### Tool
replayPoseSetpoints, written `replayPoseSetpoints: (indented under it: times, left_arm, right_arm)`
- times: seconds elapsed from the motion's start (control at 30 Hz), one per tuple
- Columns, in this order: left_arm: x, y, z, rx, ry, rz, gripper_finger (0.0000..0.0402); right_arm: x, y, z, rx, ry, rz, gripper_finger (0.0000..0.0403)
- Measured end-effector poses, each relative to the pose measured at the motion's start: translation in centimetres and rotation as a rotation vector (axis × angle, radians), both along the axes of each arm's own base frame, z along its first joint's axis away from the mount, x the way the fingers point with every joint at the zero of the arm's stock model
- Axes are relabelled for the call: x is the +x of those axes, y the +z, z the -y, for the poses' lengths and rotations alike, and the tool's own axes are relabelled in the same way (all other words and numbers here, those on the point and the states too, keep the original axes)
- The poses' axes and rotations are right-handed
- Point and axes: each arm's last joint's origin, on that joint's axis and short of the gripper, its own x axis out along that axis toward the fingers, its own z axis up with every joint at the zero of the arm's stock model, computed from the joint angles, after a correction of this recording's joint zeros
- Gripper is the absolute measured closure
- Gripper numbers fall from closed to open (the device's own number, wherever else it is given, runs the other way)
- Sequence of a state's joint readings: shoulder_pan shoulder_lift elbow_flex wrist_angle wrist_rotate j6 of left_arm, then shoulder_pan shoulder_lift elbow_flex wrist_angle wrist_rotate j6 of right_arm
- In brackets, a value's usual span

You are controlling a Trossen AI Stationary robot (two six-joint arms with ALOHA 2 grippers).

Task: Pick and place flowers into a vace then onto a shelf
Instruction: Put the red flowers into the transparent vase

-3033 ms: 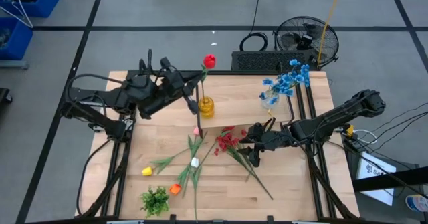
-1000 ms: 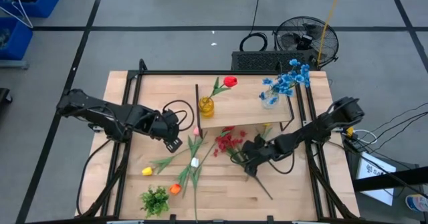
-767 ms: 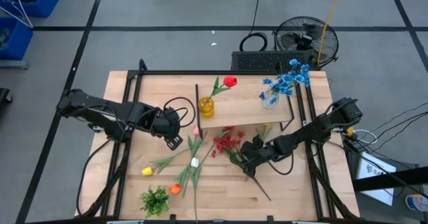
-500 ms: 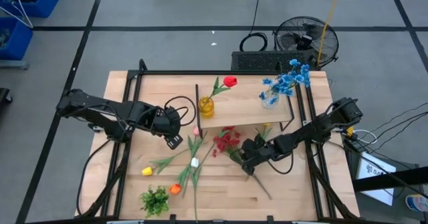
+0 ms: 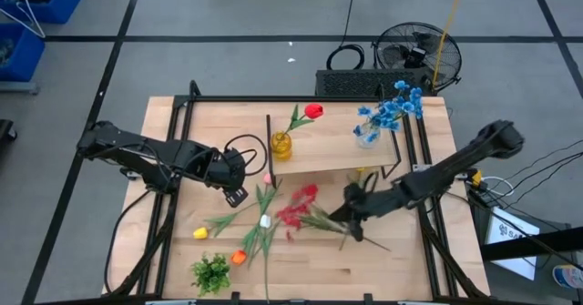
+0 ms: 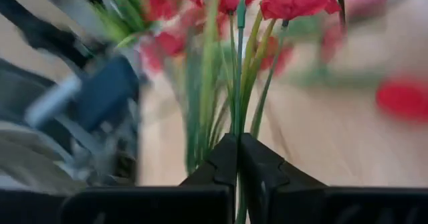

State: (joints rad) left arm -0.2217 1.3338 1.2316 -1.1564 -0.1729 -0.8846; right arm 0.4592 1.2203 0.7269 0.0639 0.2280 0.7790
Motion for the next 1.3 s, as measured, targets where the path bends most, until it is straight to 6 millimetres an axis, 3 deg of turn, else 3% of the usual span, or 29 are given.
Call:
replayPoseSetpoints:
  times: [0.23, 0.43, 0.73, 1.0, 1.3]
  left_arm:
    - [-0.1, 0.0, 0.4, 0.001, -0.016, 0.001, 0.0245]
    - [-0.1, 0.0, 0.4, 0.01, -0.016, 0.003, 0.0245]
    - [-0.1, 0.0, 0.4, 0.008, -0.011, 0.004, 0.0245]
    - [-0.1, 0.0, 0.4, 0.016, -0.011, 0.006, 0.0245]
    - [-0.1, 0.0, 0.4, 0.019, -0.011, 0.007, 0.0245]
  right_arm:
    - [-3.7, 8.2, 1.1, -0.186, 0.03, 0.548, 0.0402]
    - [-6.8, 12.8, 2.0, -0.668, -0.004, 0.954, 0.0402]
    - [-8.0, 14.1, 3.1, -1.175, -0.256, 0.871, 0.0402]
    - [-8.6, 15.1, 3.6, -1.347, -0.357, 0.879, 0.0403]
    - [-8.7, 15.2, 3.7, -1.5, -0.357, 0.829, 0.0403]
